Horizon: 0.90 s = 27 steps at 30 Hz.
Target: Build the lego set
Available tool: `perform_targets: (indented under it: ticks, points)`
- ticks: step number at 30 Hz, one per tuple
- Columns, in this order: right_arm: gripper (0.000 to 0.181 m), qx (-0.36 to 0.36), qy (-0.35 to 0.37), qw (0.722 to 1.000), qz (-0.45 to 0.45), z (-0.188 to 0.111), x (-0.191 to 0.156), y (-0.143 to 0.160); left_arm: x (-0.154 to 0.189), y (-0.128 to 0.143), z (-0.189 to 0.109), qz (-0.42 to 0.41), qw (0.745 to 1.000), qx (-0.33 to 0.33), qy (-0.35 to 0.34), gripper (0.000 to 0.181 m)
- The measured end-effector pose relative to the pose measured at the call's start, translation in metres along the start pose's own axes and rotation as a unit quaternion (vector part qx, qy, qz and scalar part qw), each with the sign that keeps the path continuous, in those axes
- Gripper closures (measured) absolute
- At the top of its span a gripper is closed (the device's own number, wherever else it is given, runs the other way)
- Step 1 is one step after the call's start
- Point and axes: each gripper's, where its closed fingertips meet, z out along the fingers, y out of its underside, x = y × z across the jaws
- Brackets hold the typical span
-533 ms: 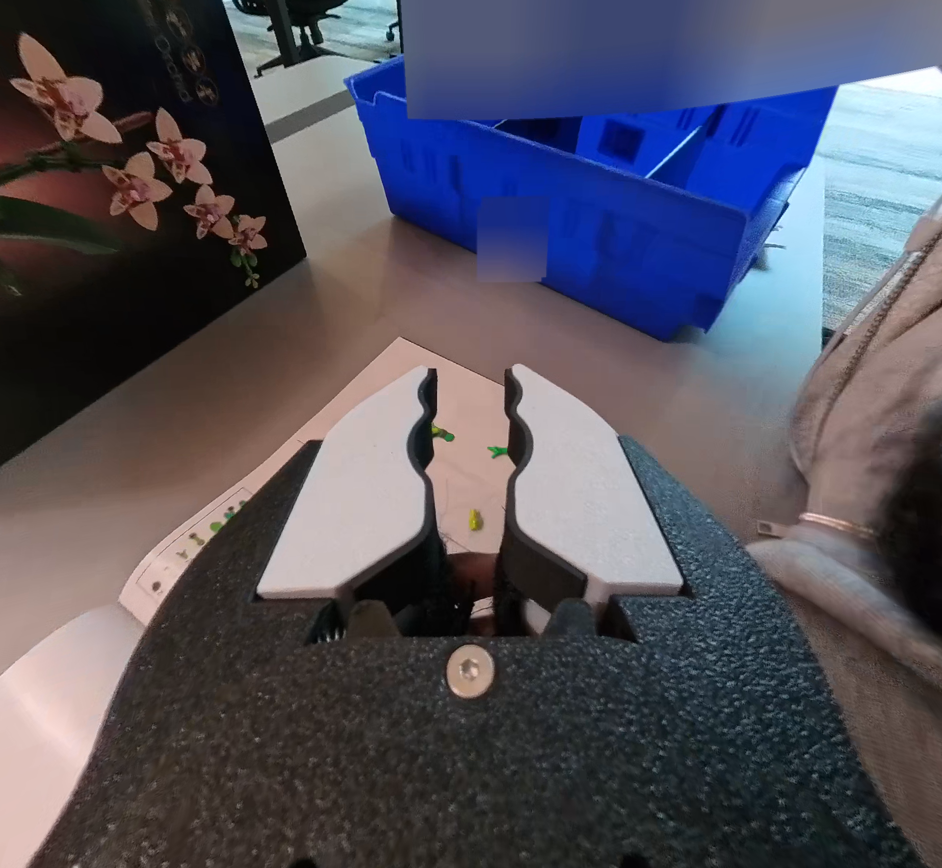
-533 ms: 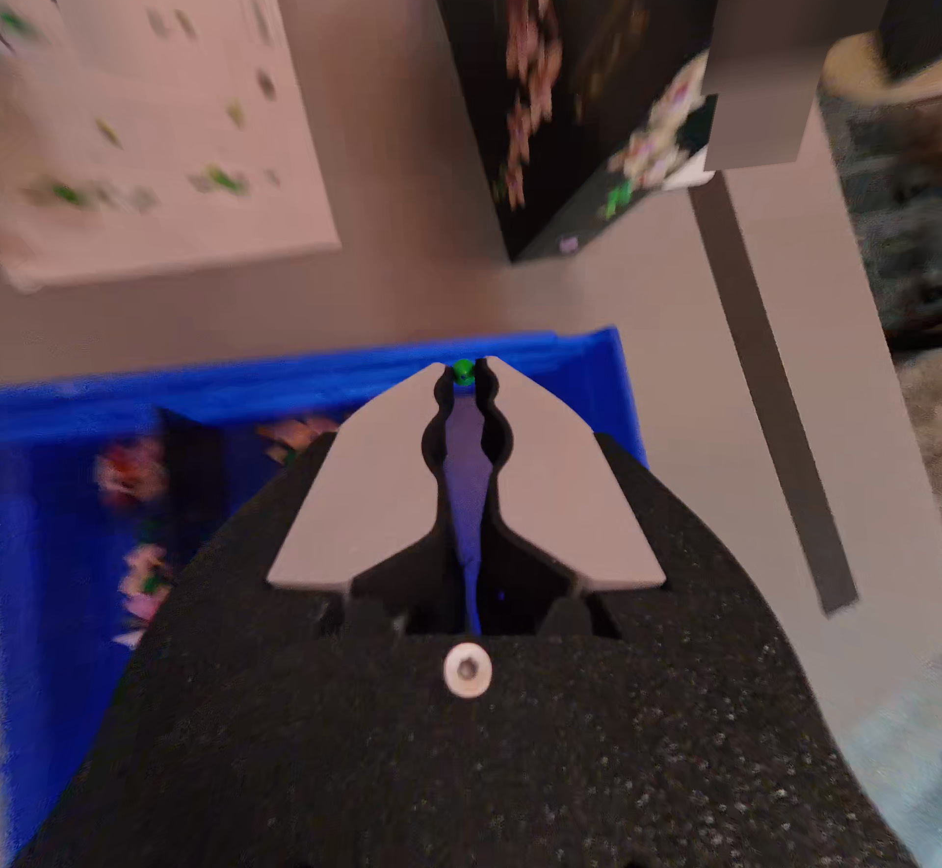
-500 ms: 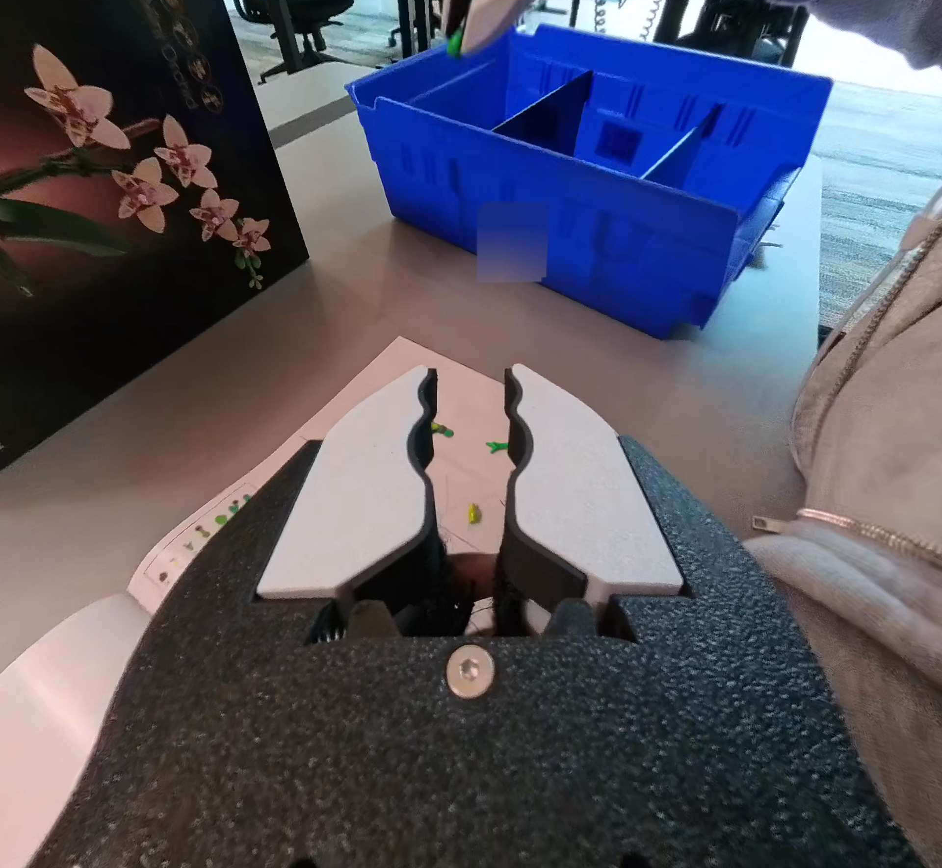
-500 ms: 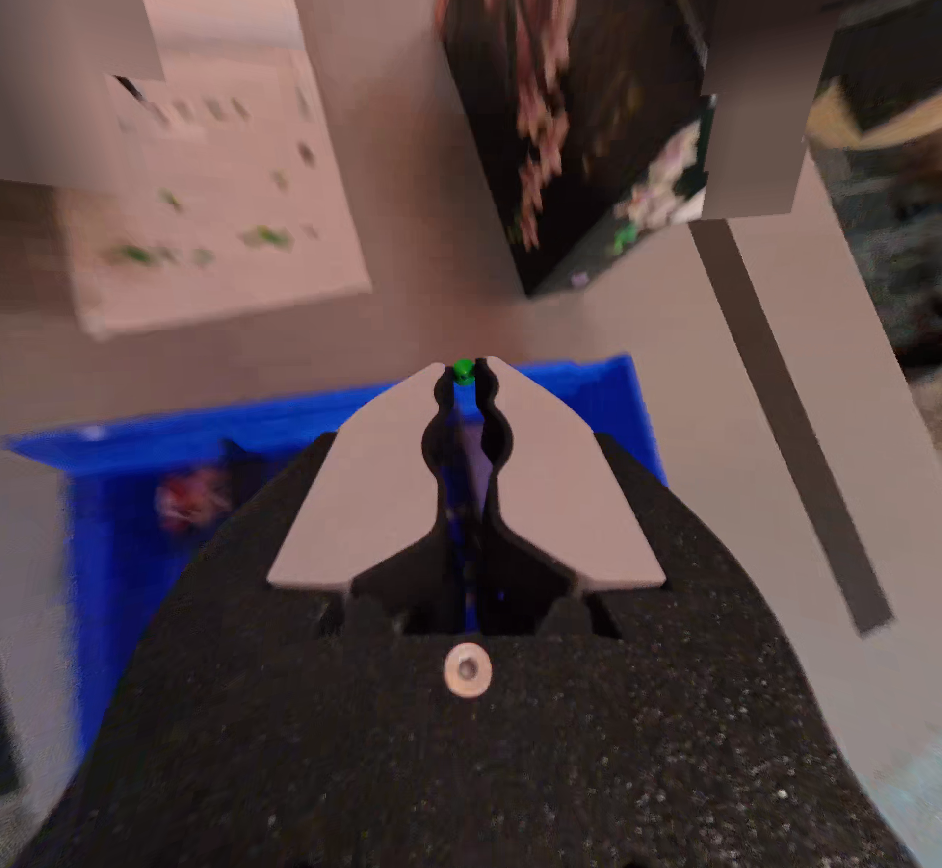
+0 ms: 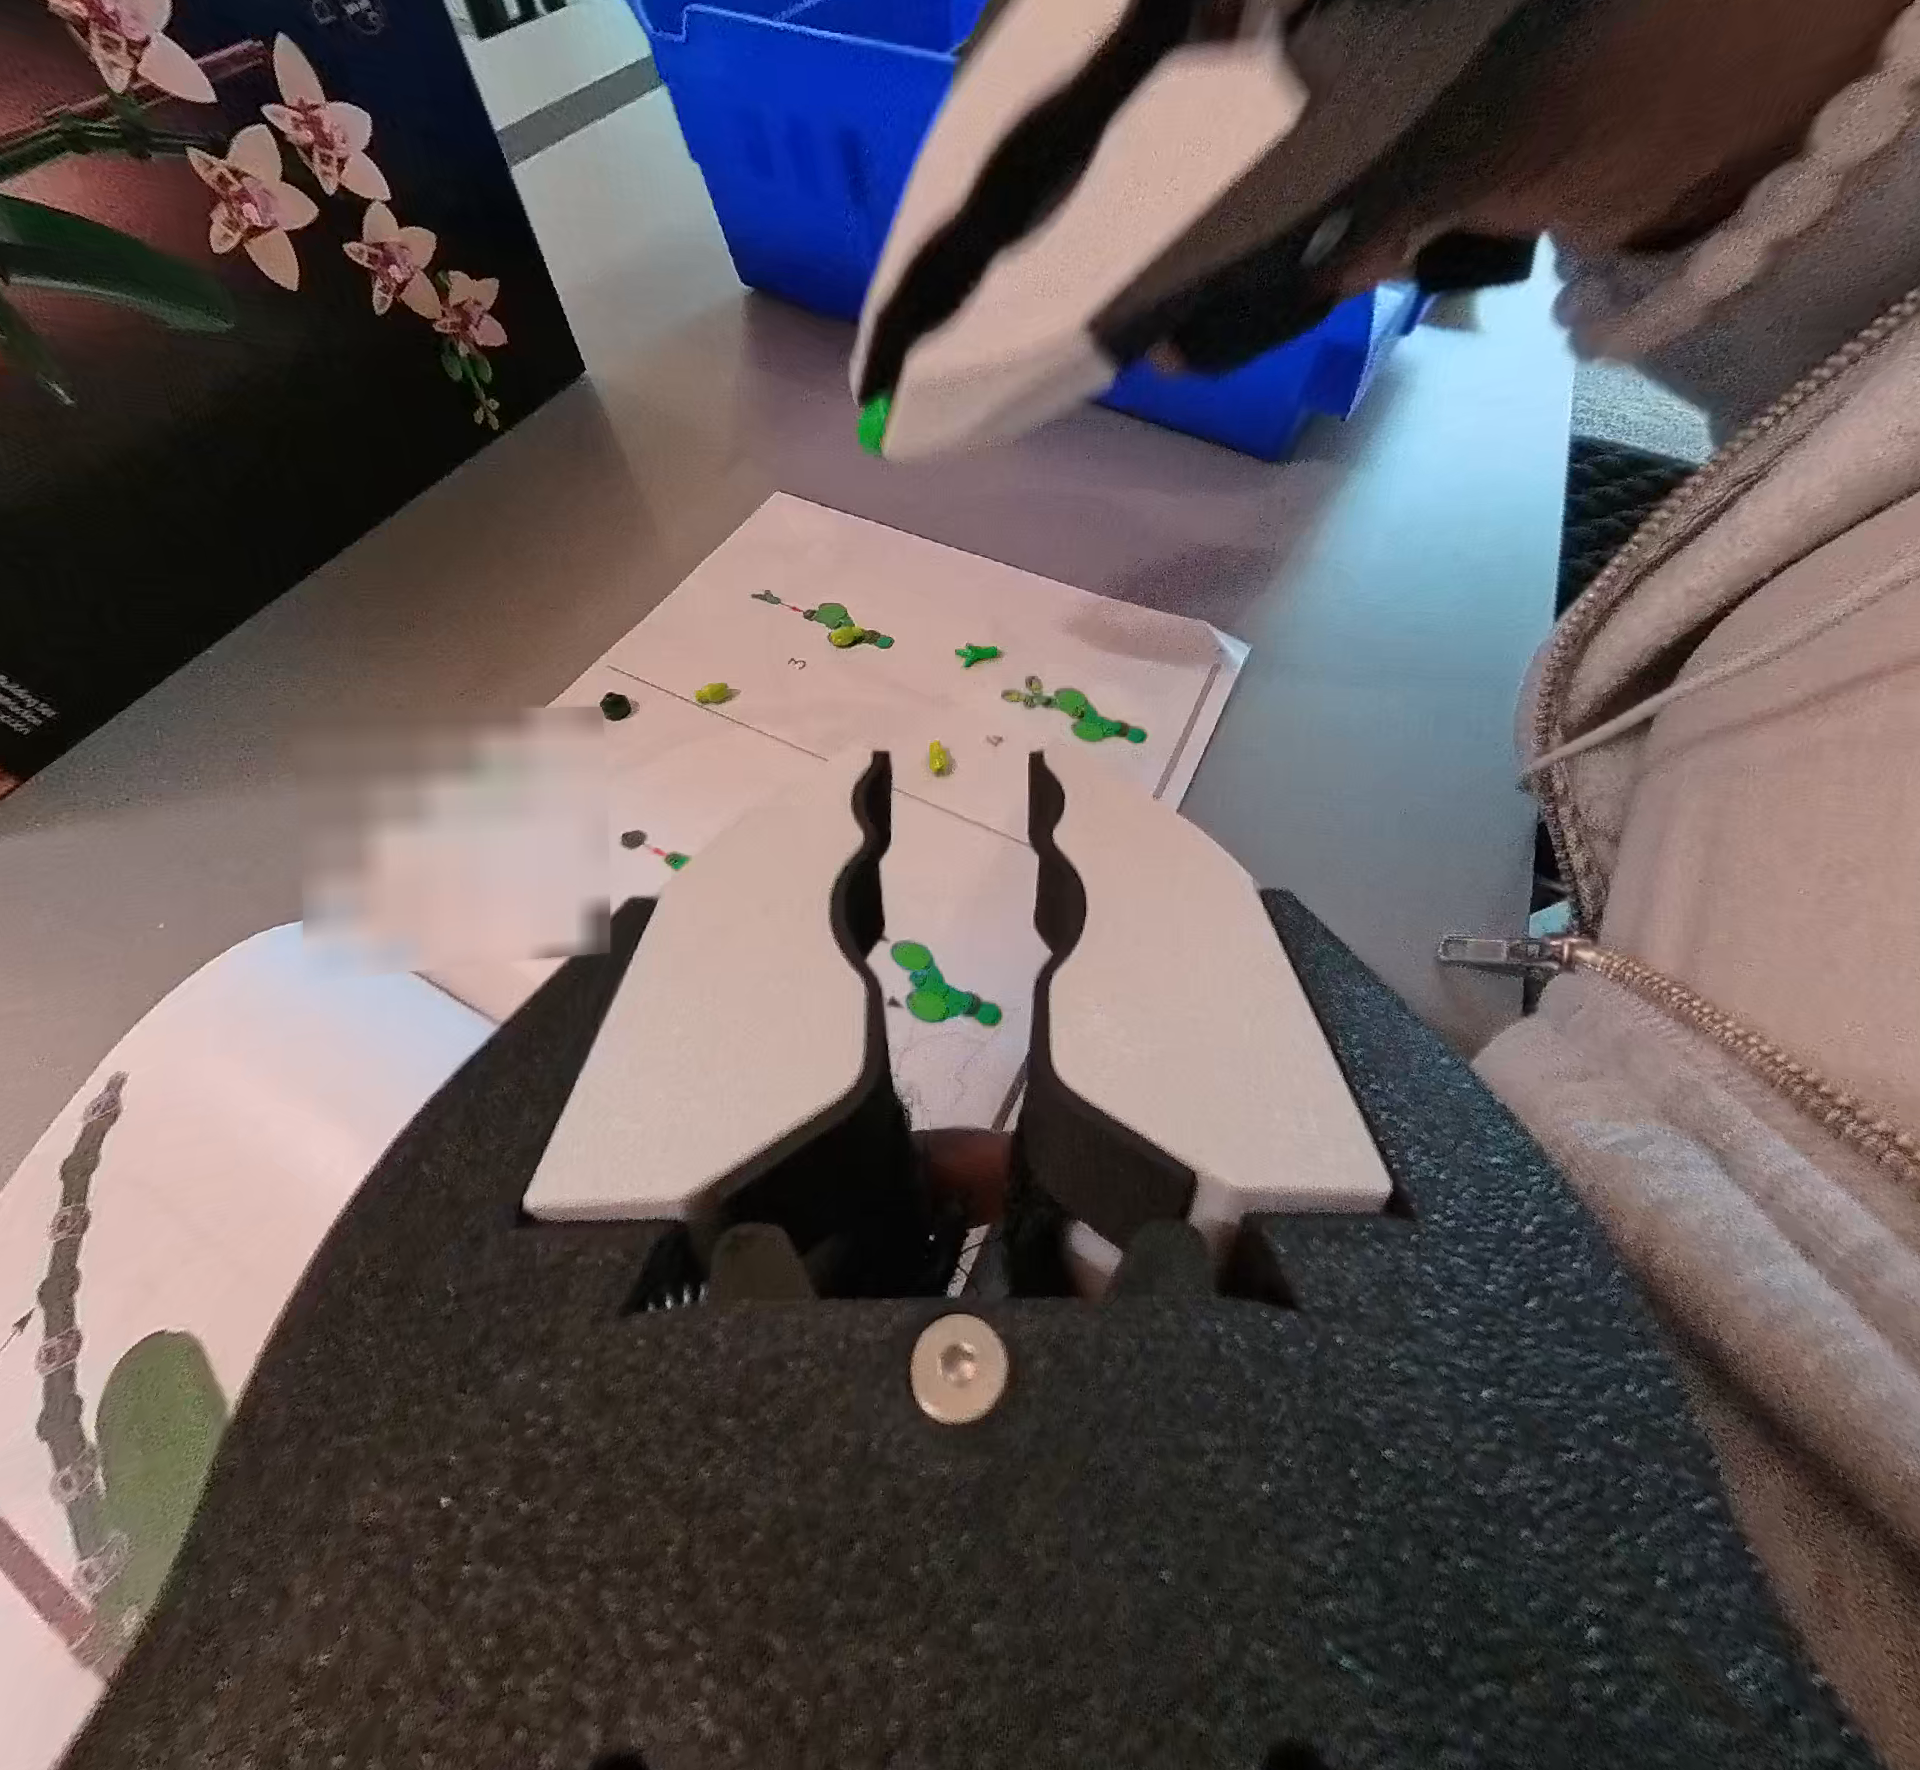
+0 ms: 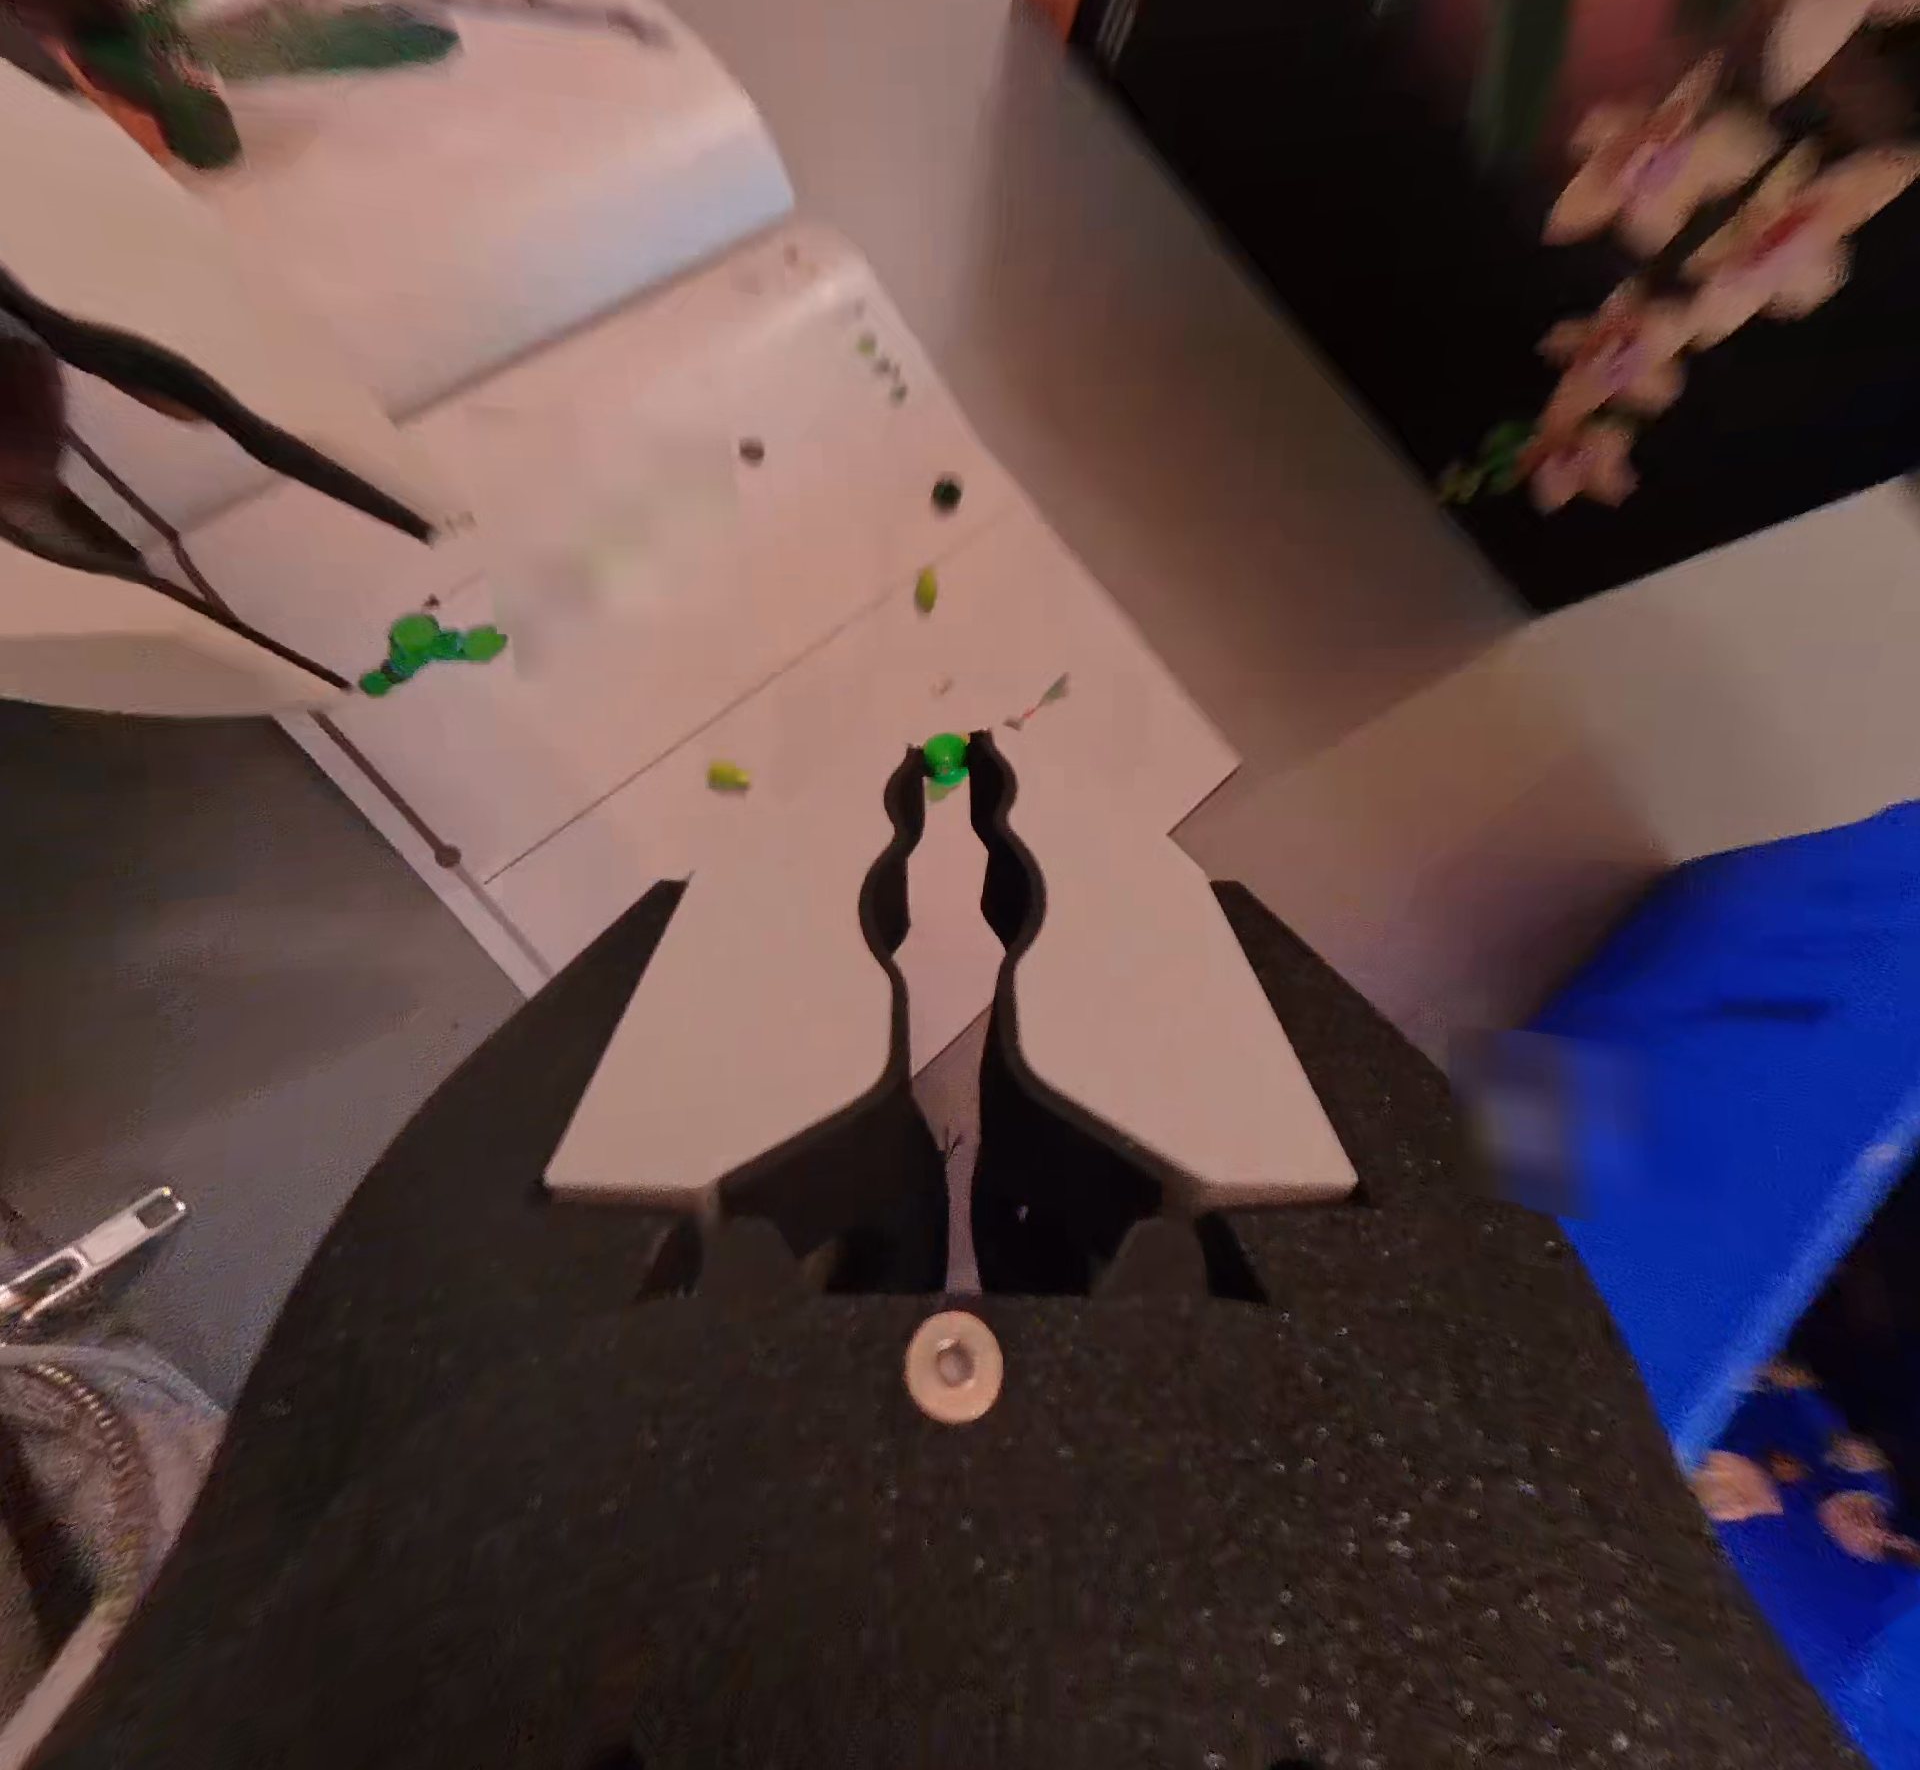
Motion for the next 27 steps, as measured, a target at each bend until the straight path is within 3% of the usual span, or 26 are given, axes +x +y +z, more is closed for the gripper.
perform_targets:
  ticks: [5,11,18,22,23,25,27]
  points:
    - [0.173,-0.057,0.001,0.997,0.048,0.022,0.001,0.035,0.0,0.004,-0.007,-0.001,1.0,0.012,0.015,0.157]
    - [0.173,-0.075,0.001,0.996,0.055,0.033,0.0,0.047,-0.005,0.002,-0.005,-0.01,1.0,0.022,0.015,0.157]
    - [0.157,-0.049,-0.003,0.995,0.081,0.028,0.002,0.042,-0.006,0.003,-0.004,-0.012,1.0,0.019,0.015,0.157]
    - [0.156,-0.027,0.013,0.996,0.079,0.022,0.007,0.037,-0.007,0.001,-0.004,-0.013,1.0,0.024,0.007,0.157]
    - [0.157,0.009,0.019,0.996,0.083,0.018,0.01,0.026,-0.007,0.001,-0.004,-0.011,1.0,0.023,0.004,0.157]
    - [0.161,0.159,0.049,0.981,0.097,-0.011,0.02,-0.016,-0.008,0.0,-0.004,-0.006,1.0,0.024,-0.003,0.157]
    - [0.16,0.347,0.073,0.929,0.106,-0.064,0.03,-0.061,-0.009,-0.001,-0.005,-0.006,0.999,0.03,-0.01,0.157]
